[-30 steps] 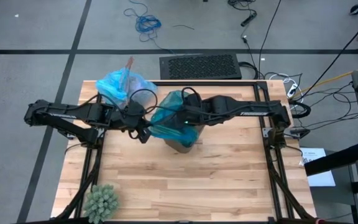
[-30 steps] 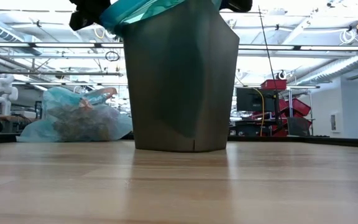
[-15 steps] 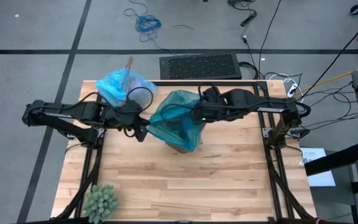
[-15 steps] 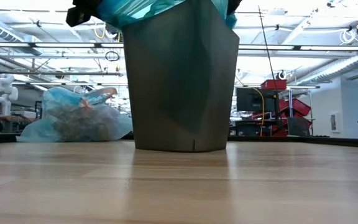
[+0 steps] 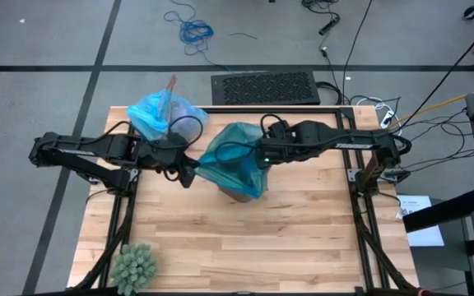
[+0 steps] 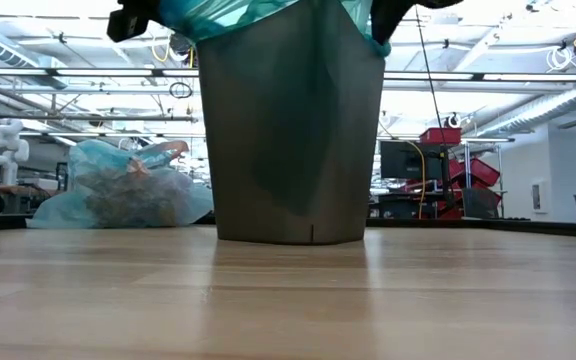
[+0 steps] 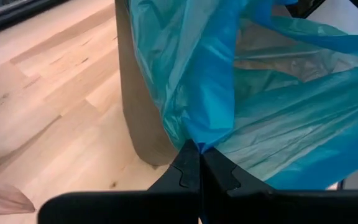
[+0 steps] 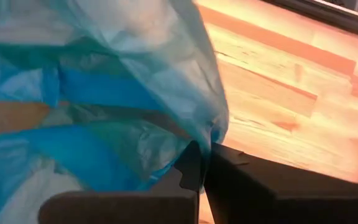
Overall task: Place trash/remove bag and relplace
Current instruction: Insert the blue trash bag into the black trash bin
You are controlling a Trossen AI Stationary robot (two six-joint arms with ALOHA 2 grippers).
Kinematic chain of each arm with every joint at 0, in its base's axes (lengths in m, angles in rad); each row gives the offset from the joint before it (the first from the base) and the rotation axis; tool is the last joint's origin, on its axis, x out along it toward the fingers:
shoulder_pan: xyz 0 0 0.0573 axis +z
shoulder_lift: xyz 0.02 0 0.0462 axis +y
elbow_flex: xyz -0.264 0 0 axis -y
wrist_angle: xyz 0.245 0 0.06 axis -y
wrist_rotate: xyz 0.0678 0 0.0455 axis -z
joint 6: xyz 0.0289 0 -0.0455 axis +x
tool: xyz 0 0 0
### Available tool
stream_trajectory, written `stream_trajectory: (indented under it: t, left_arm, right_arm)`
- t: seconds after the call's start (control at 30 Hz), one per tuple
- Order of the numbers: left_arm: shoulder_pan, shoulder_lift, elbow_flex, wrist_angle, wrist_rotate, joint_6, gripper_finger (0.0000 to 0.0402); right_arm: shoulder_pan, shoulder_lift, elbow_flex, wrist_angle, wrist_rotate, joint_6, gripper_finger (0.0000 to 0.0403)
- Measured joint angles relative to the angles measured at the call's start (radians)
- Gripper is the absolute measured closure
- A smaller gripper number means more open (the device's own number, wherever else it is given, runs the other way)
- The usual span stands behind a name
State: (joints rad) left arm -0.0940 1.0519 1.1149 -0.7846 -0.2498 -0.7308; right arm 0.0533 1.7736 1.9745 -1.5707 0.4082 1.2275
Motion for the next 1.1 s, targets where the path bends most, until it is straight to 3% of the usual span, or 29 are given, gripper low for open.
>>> stream_trajectory:
  t: [0.33, 0.67, 0.93, 1.1]
  left_arm:
    - [0.004, 0.000, 0.000, -0.008, 0.009, -0.023, 0.0402]
    - [0.026, -0.002, 0.001, 0.012, 0.010, -0.024, 0.0401]
    - [0.062, 0.004, -0.003, 0.006, -0.036, 0.004, 0.0401]
    - [0.074, 0.012, -0.027, -0.001, -0.060, -0.005, 0.0401]
  right_arm:
    - [0.027, -0.119, -0.015, 0.001, 0.066, 0.068, 0.0403]
    - [-0.010, -0.240, -0.363, 0.068, -0.041, 0.034, 0.0403]
    - [-0.108, -0.237, -0.379, 0.151, 0.020, -0.086, 0.0403]
    - [-0.176, -0.230, -0.457, 0.327, -0.011, -0.199, 0.0403]
